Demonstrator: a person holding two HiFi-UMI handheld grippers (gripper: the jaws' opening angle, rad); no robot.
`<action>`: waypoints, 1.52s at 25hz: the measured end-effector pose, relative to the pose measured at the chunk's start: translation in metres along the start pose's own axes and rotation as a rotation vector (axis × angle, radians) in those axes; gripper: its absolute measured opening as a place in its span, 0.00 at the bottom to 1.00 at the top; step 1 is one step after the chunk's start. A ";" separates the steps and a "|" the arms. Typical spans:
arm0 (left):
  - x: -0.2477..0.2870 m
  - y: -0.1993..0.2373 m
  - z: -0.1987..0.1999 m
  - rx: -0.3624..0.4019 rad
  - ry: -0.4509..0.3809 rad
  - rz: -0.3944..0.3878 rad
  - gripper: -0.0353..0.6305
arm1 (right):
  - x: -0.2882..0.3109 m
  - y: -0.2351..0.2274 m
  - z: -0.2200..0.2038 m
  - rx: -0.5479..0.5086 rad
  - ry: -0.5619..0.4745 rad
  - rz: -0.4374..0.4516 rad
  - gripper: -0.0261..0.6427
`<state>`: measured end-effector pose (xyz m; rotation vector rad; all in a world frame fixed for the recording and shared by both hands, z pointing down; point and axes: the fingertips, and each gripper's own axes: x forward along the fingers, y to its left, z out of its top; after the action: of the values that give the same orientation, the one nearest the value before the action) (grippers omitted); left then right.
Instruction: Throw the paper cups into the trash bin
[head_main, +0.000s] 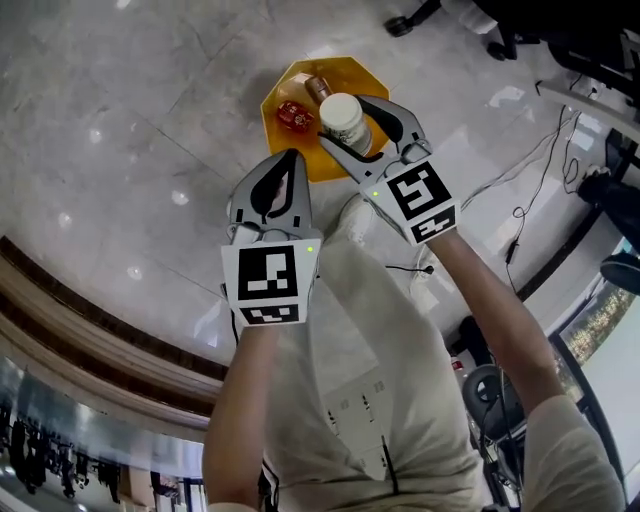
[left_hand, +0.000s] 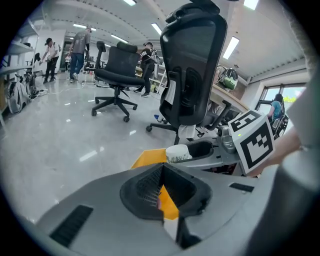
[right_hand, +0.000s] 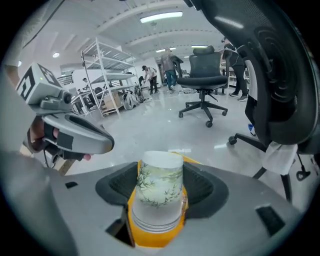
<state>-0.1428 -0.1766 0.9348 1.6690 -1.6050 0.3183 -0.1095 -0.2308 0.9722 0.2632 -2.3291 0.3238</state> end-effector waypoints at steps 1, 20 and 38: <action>0.004 -0.001 -0.002 -0.001 0.004 -0.001 0.06 | 0.002 -0.003 -0.005 0.012 0.013 -0.004 0.47; -0.038 -0.047 0.053 0.034 -0.007 -0.030 0.06 | -0.086 0.010 0.034 0.127 0.013 -0.036 0.23; -0.209 -0.138 0.204 0.056 -0.088 -0.039 0.06 | -0.282 0.088 0.232 0.078 -0.143 0.027 0.05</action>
<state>-0.1175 -0.1748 0.6127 1.7764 -1.6389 0.2765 -0.0926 -0.1933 0.5986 0.3026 -2.4658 0.4222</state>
